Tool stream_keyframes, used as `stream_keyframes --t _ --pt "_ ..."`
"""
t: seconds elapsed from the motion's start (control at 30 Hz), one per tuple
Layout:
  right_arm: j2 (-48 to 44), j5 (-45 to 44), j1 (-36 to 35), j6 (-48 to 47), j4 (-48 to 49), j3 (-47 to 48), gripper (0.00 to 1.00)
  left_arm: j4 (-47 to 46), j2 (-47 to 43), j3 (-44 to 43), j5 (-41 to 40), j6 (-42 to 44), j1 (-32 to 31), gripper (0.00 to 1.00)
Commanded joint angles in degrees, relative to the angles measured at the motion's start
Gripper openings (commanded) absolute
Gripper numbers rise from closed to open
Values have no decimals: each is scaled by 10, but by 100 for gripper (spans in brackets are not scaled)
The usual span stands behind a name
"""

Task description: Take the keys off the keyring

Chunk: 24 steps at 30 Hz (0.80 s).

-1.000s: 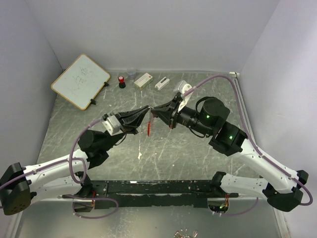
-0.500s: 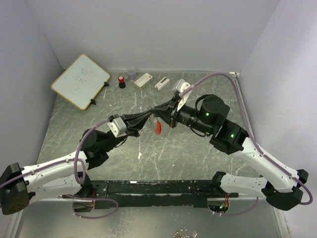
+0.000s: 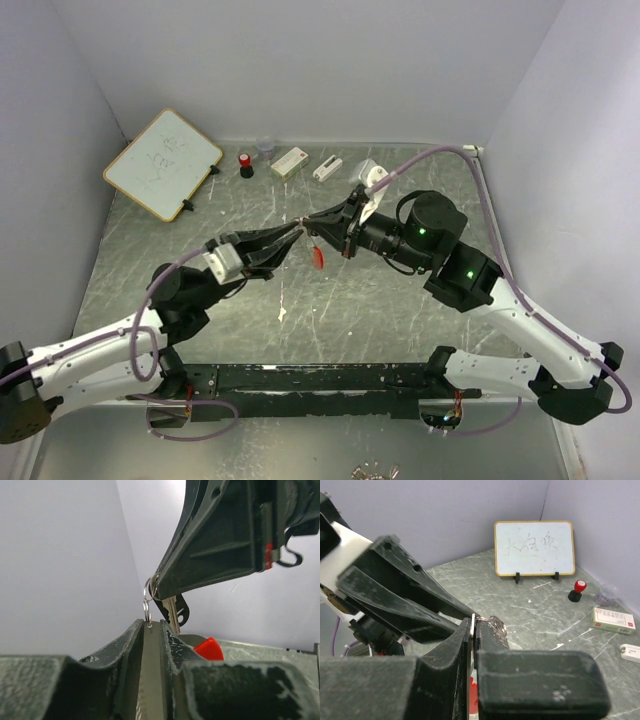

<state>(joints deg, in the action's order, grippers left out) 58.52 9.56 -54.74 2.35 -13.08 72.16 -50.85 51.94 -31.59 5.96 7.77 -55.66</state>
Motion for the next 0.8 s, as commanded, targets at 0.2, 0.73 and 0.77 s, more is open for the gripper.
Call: stream_keyframes --t 0.2,0.73,0.77 --pt "-35 -21 -3 -13 8 16 0 52 -108 -24 69 24 0 37" --pt "-54 60 -3 -27 2 21 0 124 -46 -92 22 101 0 38" --pt "-54 61 -2 -26 1 21 0 119 -45 -92 28 100 0 38"
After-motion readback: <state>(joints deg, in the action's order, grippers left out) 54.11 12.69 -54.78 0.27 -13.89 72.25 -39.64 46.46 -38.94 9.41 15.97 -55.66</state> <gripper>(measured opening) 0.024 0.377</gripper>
